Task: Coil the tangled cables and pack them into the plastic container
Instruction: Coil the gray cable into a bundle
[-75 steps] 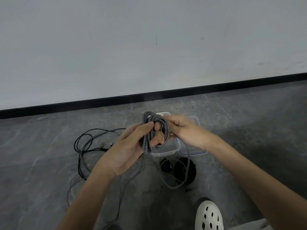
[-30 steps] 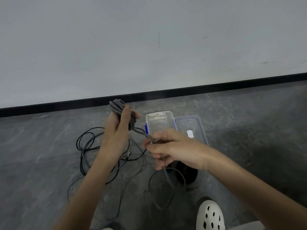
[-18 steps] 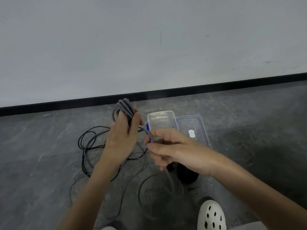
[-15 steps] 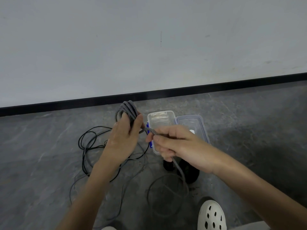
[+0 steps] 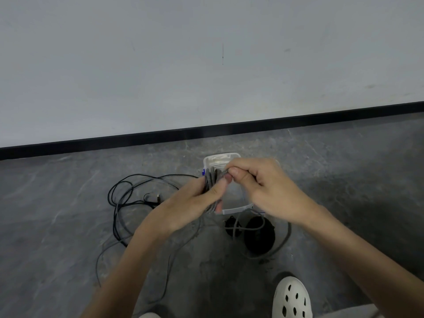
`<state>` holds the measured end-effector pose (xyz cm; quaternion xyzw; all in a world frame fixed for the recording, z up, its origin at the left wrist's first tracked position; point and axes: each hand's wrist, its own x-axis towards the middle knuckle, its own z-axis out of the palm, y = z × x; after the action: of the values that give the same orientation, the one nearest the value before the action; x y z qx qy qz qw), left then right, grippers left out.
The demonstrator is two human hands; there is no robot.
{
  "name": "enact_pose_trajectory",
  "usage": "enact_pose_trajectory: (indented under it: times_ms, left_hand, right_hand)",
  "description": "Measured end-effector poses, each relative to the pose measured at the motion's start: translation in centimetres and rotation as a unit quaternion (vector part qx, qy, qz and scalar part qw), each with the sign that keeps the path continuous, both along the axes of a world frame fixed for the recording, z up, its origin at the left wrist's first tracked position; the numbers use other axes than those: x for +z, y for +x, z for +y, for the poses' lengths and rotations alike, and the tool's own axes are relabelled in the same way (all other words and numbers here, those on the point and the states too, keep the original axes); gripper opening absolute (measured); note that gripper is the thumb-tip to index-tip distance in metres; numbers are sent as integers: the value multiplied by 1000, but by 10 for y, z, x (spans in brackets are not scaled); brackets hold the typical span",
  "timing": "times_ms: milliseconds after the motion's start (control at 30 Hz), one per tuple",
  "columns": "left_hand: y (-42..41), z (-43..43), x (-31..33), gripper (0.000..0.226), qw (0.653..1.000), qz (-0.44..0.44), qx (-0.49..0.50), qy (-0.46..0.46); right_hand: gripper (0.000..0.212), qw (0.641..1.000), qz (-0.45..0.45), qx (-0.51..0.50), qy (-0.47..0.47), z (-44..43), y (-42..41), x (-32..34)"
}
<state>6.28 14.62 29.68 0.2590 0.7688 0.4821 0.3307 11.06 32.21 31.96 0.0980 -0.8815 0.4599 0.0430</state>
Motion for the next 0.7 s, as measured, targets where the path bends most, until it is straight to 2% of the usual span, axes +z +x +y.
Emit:
enact_pose_trajectory:
  times_ms: [100,300,500,700]
  left_hand:
    - [2,2,0,37,999,-6,-36,-2]
    - [6,5,-1,39,997,-8,-59,43]
    - [6,7,-1,39,992,-30,-71,99]
    - [4,4,0,42,983,-42,-55,171]
  right_hand:
    - [20,999,28,11,13,4,-6,-3]
    - [10,994,23,-16,-108,17,-20,-7]
    - [16,990,-37,1,-133,26,-26,-21]
    - [21,987,-60,-1,-149,20,-29,-30]
